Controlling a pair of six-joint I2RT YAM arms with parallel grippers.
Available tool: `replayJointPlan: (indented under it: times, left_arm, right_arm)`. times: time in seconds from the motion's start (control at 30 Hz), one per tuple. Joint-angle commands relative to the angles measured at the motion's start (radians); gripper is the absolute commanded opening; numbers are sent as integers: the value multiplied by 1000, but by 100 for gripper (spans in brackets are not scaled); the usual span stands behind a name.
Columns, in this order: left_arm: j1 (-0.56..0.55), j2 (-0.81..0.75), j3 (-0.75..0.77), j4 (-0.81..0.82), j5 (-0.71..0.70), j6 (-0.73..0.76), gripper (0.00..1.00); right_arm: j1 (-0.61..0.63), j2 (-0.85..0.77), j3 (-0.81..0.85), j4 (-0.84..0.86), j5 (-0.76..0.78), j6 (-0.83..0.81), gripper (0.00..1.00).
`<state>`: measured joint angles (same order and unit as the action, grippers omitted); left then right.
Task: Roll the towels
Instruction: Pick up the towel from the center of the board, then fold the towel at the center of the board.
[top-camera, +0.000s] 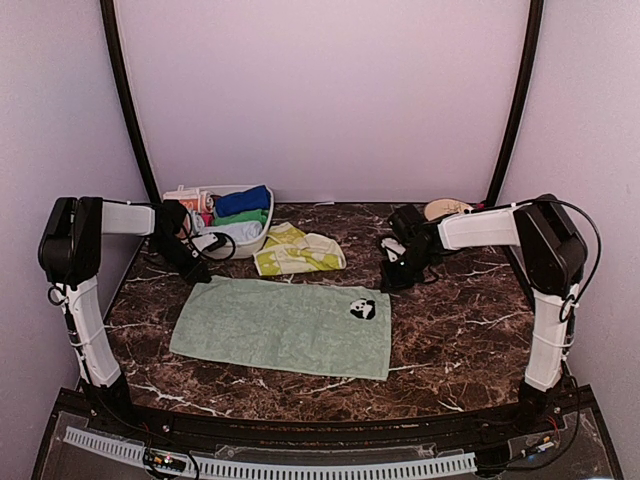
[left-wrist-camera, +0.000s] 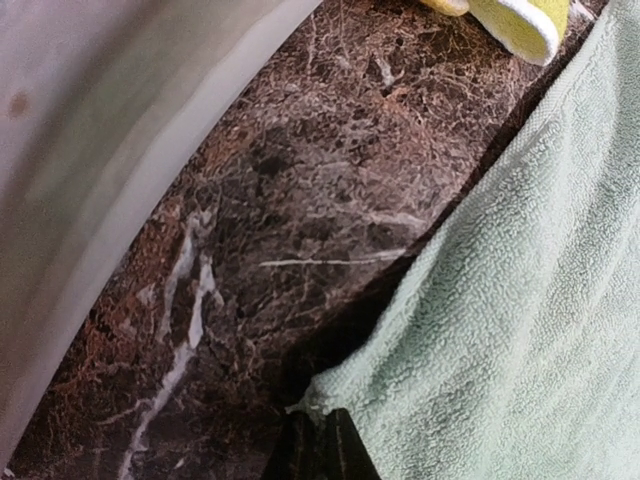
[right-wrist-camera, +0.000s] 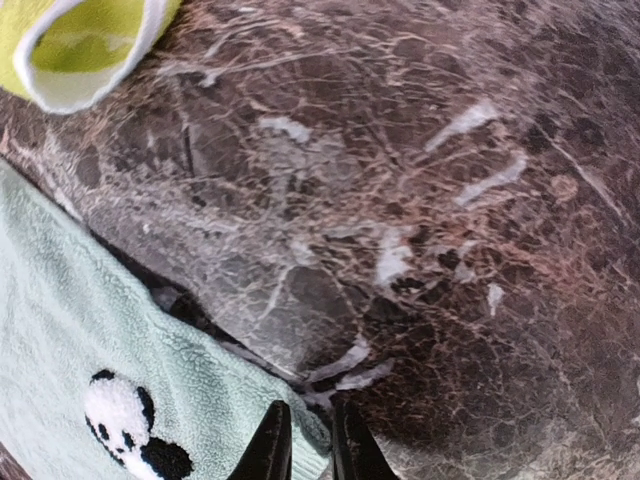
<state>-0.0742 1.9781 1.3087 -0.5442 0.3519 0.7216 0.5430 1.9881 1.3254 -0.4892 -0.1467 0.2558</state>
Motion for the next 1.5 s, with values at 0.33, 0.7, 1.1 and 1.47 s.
replayJointPlan:
  times: [0.33, 0.7, 1.1, 1.47]
  left_arm:
    - [5, -78, 22, -105, 68, -27, 0]
    - [5, -198, -10, -87, 21, -5, 0]
    - [4, -355, -158, 132, -38, -55, 0]
    - [6, -476, -327, 138, 14, -15, 0]
  right_arm:
    - [-8, -57, 41, -40, 0, -6, 0]
    - [-14, -131, 66, -89, 61, -38, 0]
    - [-12, -172, 49, -102, 121, -52, 0]
    - [91, -328, -129, -95, 181, 12, 0]
